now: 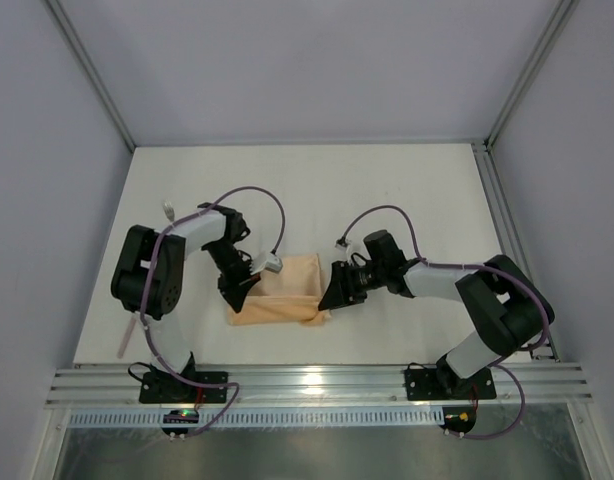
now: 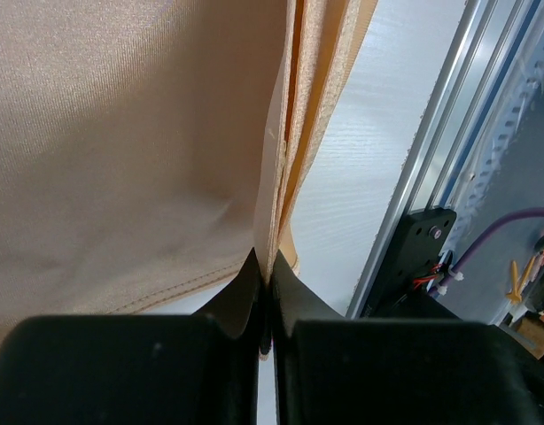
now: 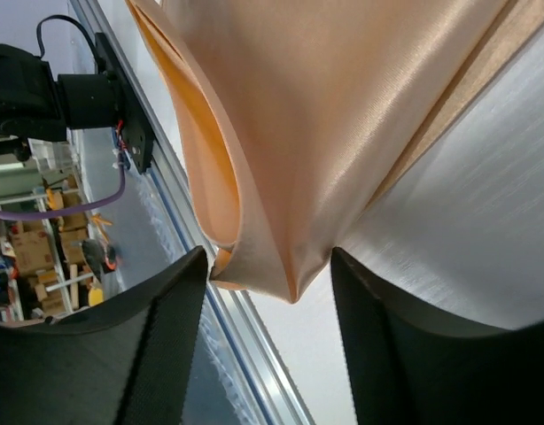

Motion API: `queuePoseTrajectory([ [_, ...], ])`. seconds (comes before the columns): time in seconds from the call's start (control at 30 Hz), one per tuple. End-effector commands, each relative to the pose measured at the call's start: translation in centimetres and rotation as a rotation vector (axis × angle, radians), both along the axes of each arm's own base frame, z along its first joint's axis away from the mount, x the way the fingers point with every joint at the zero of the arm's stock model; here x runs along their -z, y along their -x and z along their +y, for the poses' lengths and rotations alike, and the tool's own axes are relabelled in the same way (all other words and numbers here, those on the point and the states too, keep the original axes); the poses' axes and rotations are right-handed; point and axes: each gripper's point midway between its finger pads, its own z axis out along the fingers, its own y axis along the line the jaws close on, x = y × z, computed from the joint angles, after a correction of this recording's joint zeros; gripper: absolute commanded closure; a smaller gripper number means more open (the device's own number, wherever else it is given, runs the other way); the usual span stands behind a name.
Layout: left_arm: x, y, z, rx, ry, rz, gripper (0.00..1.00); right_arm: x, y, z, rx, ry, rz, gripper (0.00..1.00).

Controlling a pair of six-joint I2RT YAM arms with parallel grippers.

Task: Fold the napkin into a case and place the utensils inside
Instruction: Fold the lower triangle-folded napkin at the center of the board.

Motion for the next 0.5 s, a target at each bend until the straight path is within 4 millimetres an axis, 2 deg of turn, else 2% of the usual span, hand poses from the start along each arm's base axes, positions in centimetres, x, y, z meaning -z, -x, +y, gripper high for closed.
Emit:
queuePoseTrajectory([
  [0.0, -0.6, -0.6, -0.4, 0.006, 0.040, -0.003, 1.00, -1.1, -1.6, 0.6, -0.017, -0.051, -0.145, 0.36],
  [0.17, -0.3, -0.6, -0.1, 0.002, 0.036, 0.013, 1.00, -1.4, -2.1, 1.3, -0.015, -0.096, -0.214, 0.32],
  [0.3, -0.2, -0.5, 0.0, -0.008, 0.039, 0.027, 1.00, -1.8, -1.3, 1.5, -0.033, -0.142, -0.240, 0.32],
  [0.47, 0.1, -0.7, 0.5, -0.020, 0.036, 0.035, 1.00, -3.4, -0.4, 1.4, -0.063, -0.198, -0.321, 0.32],
])
